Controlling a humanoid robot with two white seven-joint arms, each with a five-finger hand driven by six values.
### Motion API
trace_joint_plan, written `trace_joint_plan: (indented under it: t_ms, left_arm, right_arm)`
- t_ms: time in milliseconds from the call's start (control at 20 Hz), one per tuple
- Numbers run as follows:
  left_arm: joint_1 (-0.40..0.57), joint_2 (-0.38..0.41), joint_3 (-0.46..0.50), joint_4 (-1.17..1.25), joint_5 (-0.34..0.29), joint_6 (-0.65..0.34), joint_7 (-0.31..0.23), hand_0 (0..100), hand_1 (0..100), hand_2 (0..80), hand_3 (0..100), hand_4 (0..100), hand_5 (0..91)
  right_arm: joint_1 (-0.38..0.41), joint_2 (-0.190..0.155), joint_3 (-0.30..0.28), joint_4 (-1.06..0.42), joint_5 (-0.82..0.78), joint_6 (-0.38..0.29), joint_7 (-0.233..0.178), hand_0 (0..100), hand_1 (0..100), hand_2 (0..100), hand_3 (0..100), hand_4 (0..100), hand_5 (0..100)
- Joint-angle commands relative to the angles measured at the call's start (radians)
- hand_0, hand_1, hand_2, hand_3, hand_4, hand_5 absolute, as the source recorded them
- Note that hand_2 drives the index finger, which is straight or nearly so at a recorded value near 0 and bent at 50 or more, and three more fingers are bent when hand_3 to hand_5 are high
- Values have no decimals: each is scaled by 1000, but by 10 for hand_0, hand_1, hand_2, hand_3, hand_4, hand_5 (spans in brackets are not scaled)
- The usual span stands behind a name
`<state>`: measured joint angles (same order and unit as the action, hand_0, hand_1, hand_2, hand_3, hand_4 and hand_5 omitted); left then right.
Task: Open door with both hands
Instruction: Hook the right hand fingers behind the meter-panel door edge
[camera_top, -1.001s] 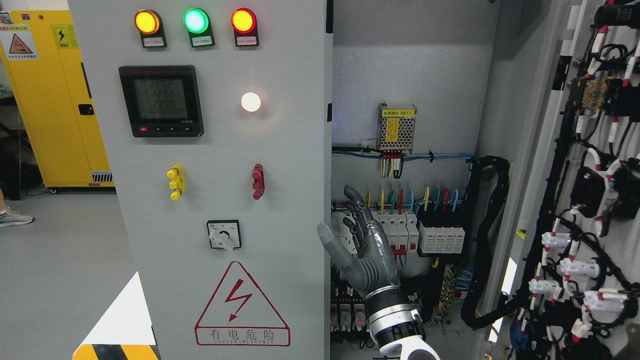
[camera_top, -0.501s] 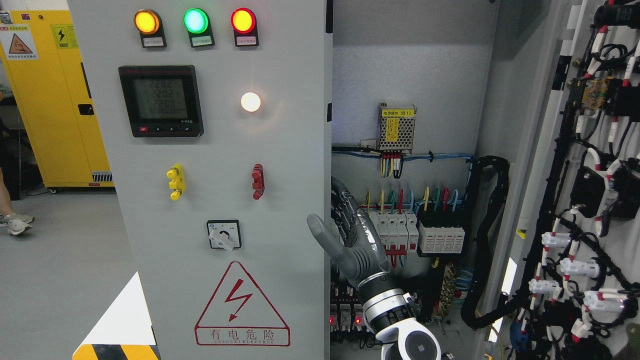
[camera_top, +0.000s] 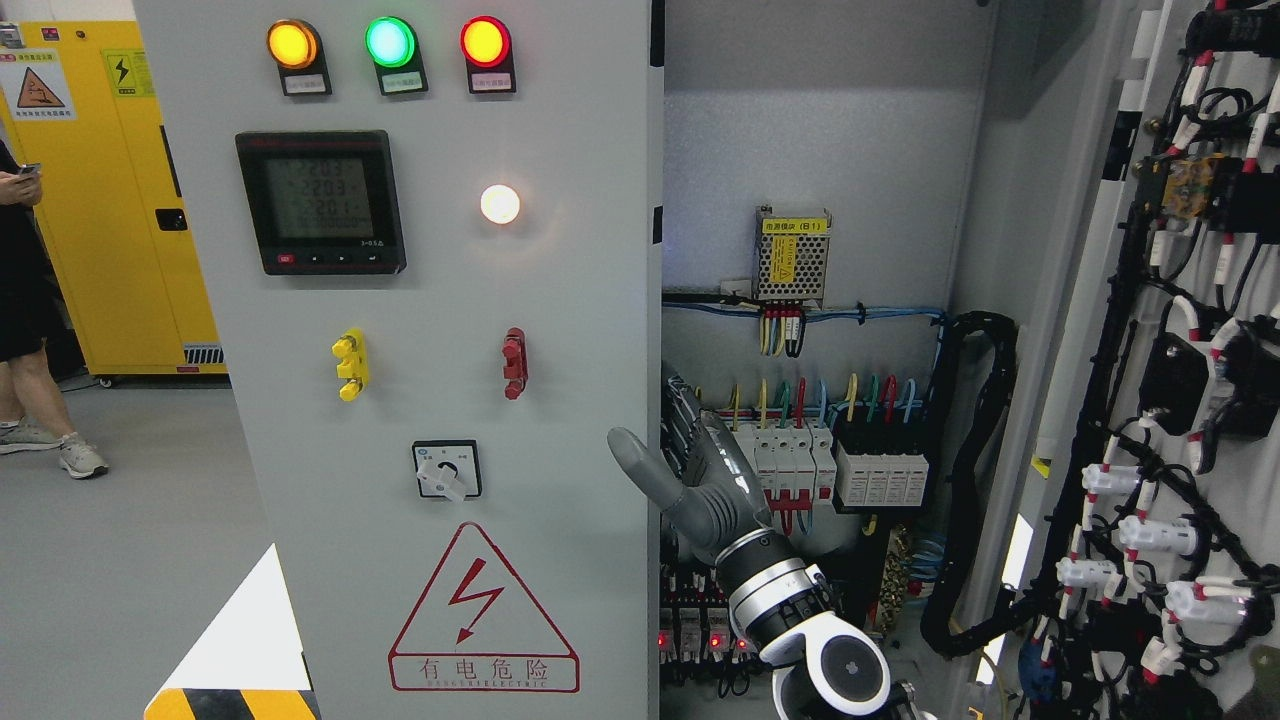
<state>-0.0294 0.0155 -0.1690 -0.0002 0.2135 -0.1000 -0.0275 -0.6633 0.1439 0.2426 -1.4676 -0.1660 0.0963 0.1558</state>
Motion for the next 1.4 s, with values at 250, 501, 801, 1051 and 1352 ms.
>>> trace_joint_plan:
  t_ms: [250,501,801,1051,1352]
  left_arm:
    - [-17,4,0,-17,0,2,0,120,556,0,0,0,0]
    - [-14,7,0,-11,0,2,0,120,556,0,0,0,0]
    - [-14,7,-1,-9,0,3,0,120,556,0,0,0,0]
    - [-14,11,-3,-11,-6,2,0,120,556,0,0,0,0]
    - [-14,15,-1,-14,-6,2,0,120,556,0,0,0,0]
  right_arm:
    - [-47,-4,-55,99,-112,5,57,0,500,40,0,0,0]
    - [-50,-4,-62,124,-115,2,191,0,500,40,0,0,0]
    - [-70,-7,-108,173,-116,2,202,0,500,40,0,0,0]
    - [-75,-7,-108,171,-144,2,203,0,500,40,0,0,0]
    - [-84,-9,-109,168,-158,3,289,0,500,40,0,0,0]
